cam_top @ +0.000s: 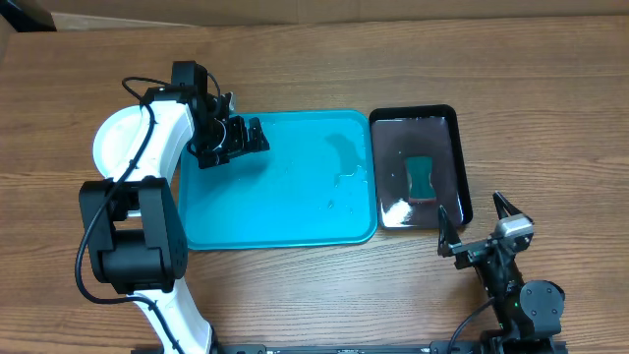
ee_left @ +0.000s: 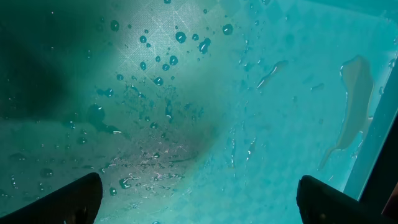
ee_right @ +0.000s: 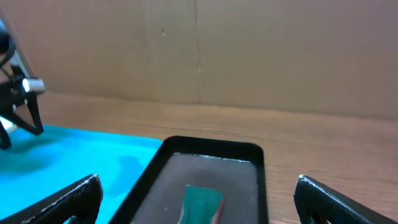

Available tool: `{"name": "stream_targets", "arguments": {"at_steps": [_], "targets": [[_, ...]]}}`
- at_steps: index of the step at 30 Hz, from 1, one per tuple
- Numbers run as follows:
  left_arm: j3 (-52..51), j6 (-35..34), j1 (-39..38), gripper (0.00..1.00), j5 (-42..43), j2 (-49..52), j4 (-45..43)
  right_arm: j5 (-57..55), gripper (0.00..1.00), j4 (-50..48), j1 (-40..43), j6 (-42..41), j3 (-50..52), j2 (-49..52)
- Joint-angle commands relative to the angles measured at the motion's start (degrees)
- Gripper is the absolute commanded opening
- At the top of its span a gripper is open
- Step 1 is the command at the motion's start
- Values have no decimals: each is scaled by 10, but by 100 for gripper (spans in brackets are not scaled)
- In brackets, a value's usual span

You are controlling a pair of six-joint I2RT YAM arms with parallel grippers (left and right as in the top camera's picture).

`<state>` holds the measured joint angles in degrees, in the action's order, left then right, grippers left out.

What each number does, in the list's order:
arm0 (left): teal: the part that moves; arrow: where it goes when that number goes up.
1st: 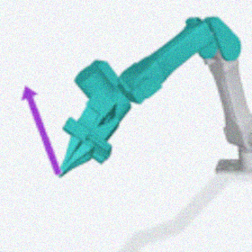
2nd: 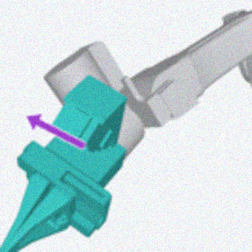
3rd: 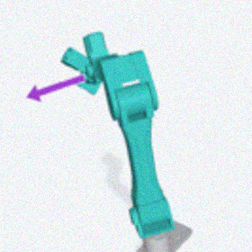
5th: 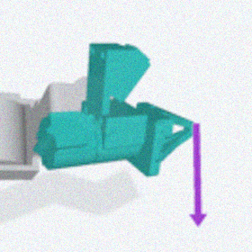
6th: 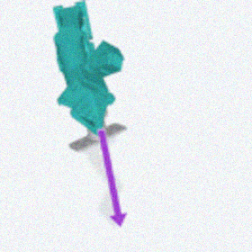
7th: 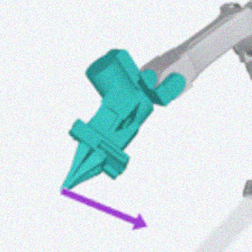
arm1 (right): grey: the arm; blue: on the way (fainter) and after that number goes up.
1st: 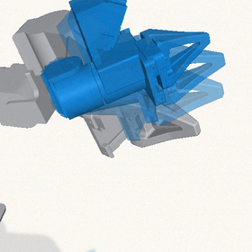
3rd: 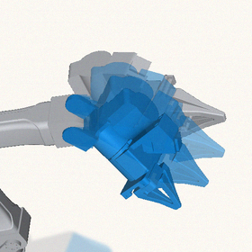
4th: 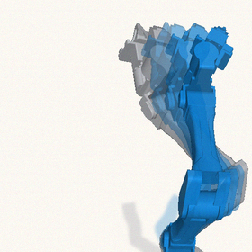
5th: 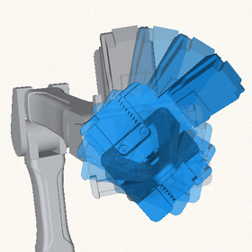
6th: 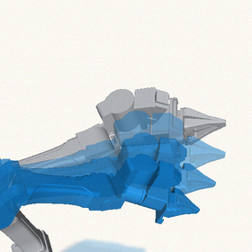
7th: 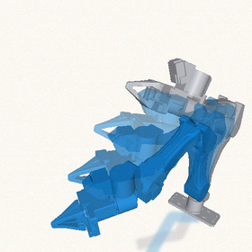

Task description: Clean dirty plates on tray and stack at the side

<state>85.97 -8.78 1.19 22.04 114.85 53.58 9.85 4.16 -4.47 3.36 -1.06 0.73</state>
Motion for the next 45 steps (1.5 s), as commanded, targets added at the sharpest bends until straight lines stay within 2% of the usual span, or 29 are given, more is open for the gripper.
{"name": "stream_targets", "arguments": {"at_steps": [1,41,45], "targets": [[8,11,-1,100,-2,-21,-1,5,100,-3,4,51,6,-6],[8,11,-1,100,-2,-20,0,5,100,-3,4,50,6,-6],[7,11,-6,100,-24,-31,-1,5,100,-3,4,50,6,-6]]}}
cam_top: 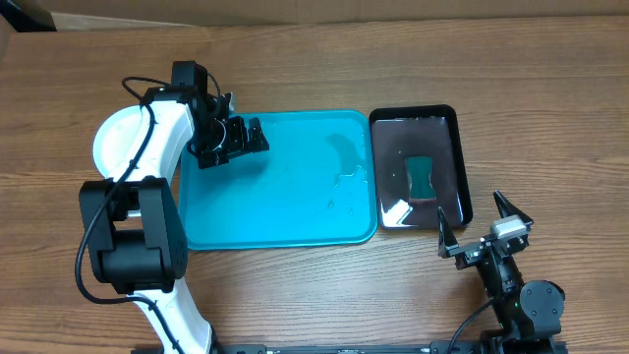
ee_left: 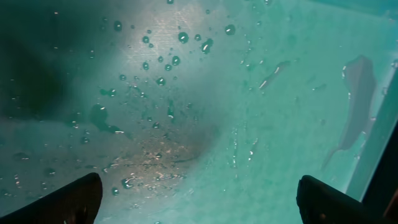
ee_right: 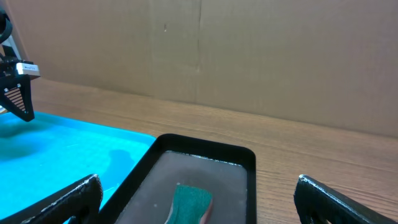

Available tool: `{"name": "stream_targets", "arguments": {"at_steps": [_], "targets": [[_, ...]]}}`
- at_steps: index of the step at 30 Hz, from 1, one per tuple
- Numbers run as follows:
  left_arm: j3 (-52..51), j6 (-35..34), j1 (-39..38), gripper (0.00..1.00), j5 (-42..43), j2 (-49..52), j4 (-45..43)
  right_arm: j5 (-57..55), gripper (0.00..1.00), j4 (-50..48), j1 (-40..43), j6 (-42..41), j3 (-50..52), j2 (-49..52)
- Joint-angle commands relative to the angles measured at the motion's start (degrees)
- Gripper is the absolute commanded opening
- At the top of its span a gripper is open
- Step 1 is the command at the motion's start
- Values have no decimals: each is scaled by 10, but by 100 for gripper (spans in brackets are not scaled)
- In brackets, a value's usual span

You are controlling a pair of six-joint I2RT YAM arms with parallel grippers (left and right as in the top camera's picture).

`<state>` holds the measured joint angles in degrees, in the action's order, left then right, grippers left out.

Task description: Clean dirty plates on tray and stack at the side

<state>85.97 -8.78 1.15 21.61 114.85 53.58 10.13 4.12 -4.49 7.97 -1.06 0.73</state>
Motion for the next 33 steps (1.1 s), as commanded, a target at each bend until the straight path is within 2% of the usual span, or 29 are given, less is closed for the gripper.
{"name": "stream_targets", "arguments": {"at_steps": [1,7,17,25,33], "targets": [[8,11,-10,100,-32,-41,-1,3,100,-3,5,4,6,-6],[8,11,-52,100,-102,-170,-1,3,100,-3,4,4,6,-6],[8,11,-75,100,-104,-454,0,3,100,-3,5,4,6,-6],[0,12,-74,100,-110,-630,28,3,100,-3,5,4,6,-6],[-121,11,-25,100,-119,-816,53,3,100,-3,5,4,6,-6]]}}
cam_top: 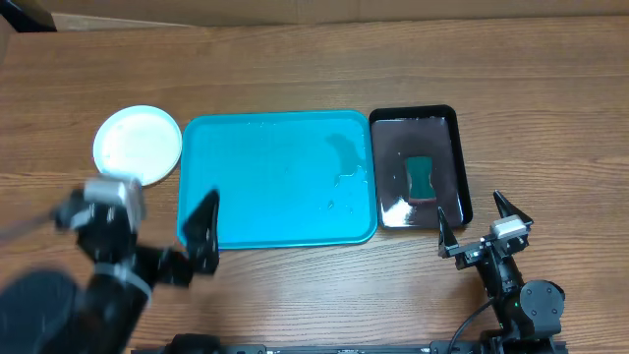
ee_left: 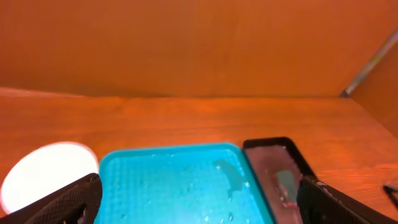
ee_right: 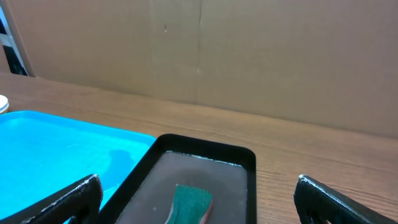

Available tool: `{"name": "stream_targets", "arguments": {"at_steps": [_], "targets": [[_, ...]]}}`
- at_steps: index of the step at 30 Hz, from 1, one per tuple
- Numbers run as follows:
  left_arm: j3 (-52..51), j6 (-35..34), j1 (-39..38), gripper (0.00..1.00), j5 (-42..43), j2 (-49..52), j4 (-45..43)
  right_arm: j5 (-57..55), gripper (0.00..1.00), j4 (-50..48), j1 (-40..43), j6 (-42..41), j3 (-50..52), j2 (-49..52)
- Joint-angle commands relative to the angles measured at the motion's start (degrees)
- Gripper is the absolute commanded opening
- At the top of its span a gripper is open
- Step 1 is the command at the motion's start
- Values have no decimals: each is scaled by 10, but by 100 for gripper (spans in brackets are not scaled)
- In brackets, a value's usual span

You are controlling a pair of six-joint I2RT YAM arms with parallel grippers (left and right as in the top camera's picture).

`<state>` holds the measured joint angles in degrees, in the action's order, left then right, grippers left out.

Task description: Clean dirty plates on tray and stack at the side

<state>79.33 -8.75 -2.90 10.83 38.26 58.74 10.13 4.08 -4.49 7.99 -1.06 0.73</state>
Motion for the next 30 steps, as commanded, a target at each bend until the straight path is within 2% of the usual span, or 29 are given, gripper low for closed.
{"name": "stream_targets", "arguments": {"at_steps": [1,5,8,15,21,26,30], "targets": [[-75,11,20,100,-20,-75,-3,3,100,-3,5,4,6,-6],[-167,10,33,100,-61,-176,-35,3,100,-3,5,4,6,-6],[-237,10,38,100,-64,-242,-107,3,100,-3,5,4,6,-6],[-396,-22,38,100,-63,-347,-423,3,100,-3,5,4,6,-6],[-530,-45,41,100,-63,-380,-688,3,100,-3,5,4,6,-6],[-602,-61,41,100,-64,-381,-754,3,100,-3,5,4,6,-6],[-658,-70,41,100,-64,-381,-761,3,100,-3,5,4,6,-6]]}}
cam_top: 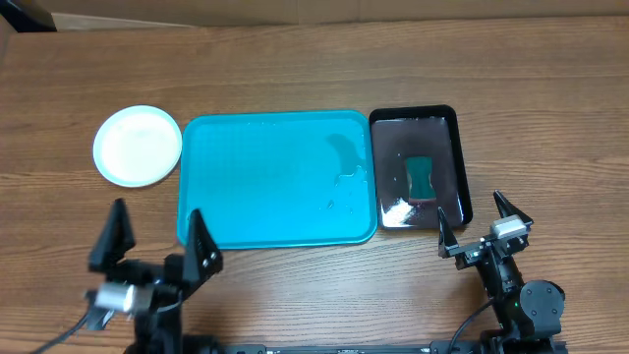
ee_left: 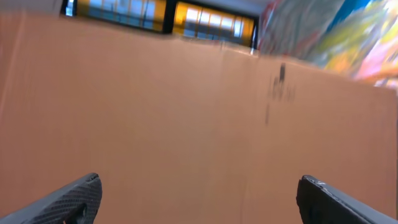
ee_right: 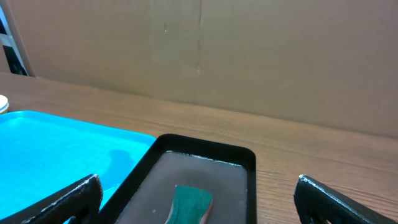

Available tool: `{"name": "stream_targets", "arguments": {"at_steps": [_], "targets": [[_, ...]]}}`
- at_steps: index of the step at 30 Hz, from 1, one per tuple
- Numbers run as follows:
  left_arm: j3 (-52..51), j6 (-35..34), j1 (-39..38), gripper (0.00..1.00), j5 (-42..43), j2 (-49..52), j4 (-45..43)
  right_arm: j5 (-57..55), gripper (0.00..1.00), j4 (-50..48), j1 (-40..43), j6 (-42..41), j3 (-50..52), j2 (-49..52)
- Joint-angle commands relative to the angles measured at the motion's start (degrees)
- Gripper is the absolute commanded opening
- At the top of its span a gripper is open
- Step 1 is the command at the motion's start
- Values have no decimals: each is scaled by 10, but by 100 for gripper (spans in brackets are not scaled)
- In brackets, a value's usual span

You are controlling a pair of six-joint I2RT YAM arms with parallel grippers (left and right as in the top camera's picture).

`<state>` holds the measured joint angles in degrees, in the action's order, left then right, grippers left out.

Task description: Clean dirty plates on tray and stack at the side

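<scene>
A white plate (cam_top: 138, 146) lies on the table left of the wet blue tray (cam_top: 275, 211), which carries no plates. A green sponge (cam_top: 421, 177) rests in the black tray (cam_top: 458, 147) of water on the right; it shows too as the sponge (ee_right: 189, 202) just ahead of my right gripper (ee_right: 199, 199). My left gripper (cam_top: 155, 211) is open near the front left edge, in front of the blue tray's corner, with nothing in it. Its wrist view shows only a cardboard wall. My right gripper (cam_top: 469, 204) is open at the black tray's front.
Brown cardboard walls stand behind the wooden table (cam_top: 550, 108). The blue tray (ee_right: 50, 143) bears water drops and a puddle near its right side. The plate's edge (ee_right: 2, 102) peeks in at the far left of the right wrist view.
My left arm has settled at the front left edge, and its camera has tilted up from the table to the cardboard wall. My right gripper has not moved.
My left gripper hung open, low over the wet blue tray's back left part, at the first two moments, the white plate beside it. Then the arm was back at the table's front left, blurred. Now it rests there. My right gripper stayed open by the black tray.
</scene>
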<state>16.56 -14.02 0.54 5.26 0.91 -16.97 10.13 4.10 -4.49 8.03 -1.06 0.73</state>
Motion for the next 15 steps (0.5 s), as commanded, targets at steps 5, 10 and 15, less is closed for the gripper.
{"name": "stream_targets", "arguments": {"at_steps": [5,10,15], "targets": [[-86,-28,6,100,-8,-7,-5,3,100,-3,5,4,6,-6],[-125,-28,6,100,-8,-7,-5,3,100,-3,5,4,6,-6],[-163,-27,6,100,-8,-7,-4,3,100,-3,5,4,6,-6]]}}
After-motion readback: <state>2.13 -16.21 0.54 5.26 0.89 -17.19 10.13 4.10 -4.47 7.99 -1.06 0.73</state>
